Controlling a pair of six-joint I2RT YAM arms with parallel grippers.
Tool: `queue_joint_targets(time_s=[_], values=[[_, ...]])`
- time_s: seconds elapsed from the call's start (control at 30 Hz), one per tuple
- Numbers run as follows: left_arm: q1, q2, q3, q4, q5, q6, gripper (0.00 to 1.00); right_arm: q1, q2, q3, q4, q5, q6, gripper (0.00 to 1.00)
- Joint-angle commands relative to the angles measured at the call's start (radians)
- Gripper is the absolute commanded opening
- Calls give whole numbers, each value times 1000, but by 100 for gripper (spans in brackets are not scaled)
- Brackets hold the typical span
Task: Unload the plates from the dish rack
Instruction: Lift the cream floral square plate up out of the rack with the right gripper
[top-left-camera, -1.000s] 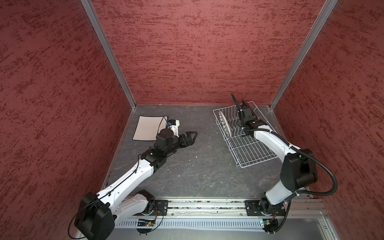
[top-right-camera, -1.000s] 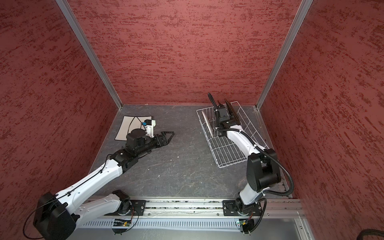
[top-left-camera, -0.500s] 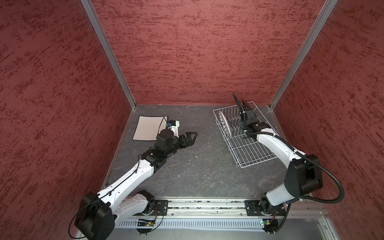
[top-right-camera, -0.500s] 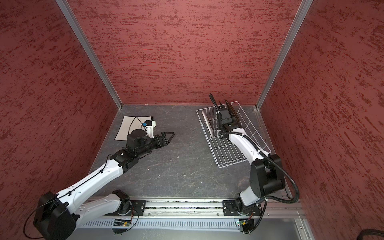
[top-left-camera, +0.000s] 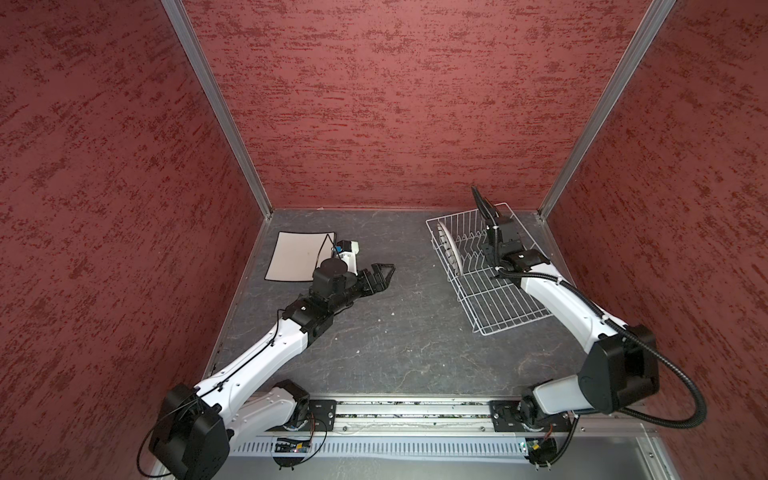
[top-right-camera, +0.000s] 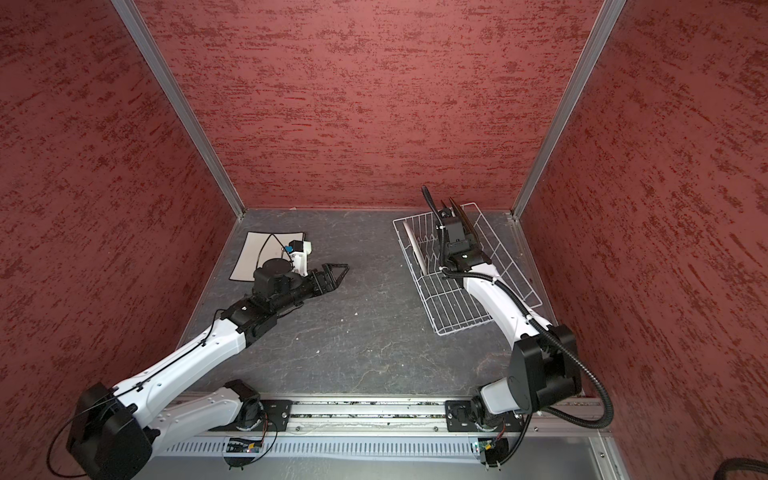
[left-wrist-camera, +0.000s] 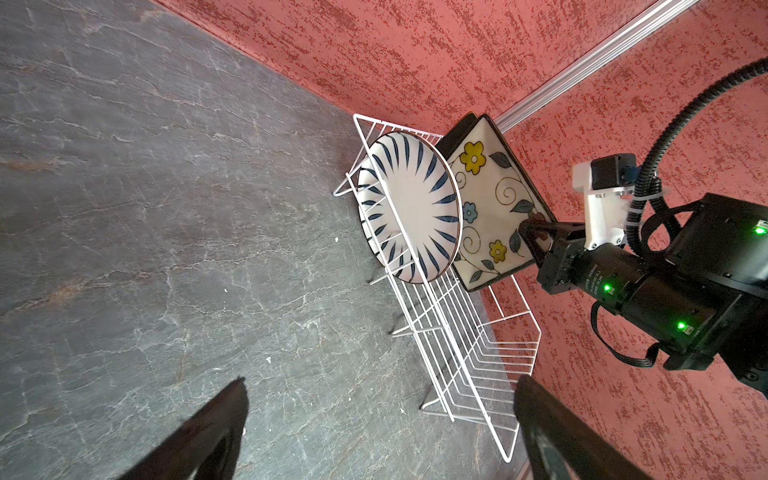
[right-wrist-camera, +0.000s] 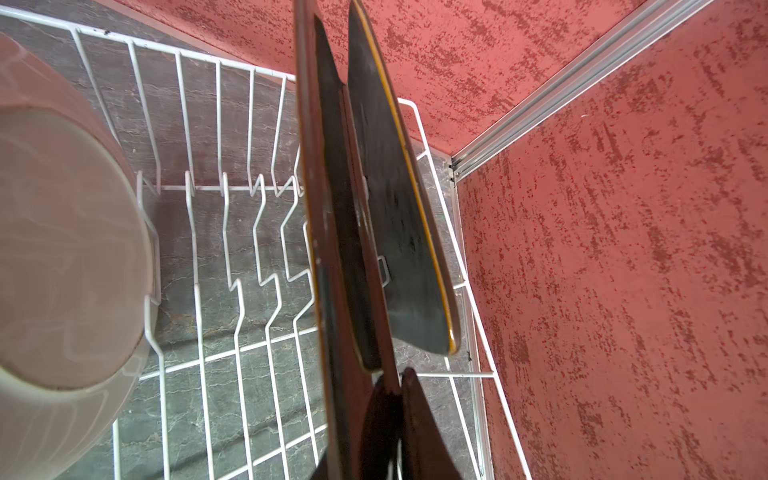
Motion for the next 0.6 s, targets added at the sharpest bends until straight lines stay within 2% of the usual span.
queue_joint_targets(time_s=[0.0,0.57], values=[[2,13,-8,29,12,-1,100,10,-84,24,160,50,-23,0],[-2,40,-3,53,20,-9,100,31,-175,0,165,54,-25,0]])
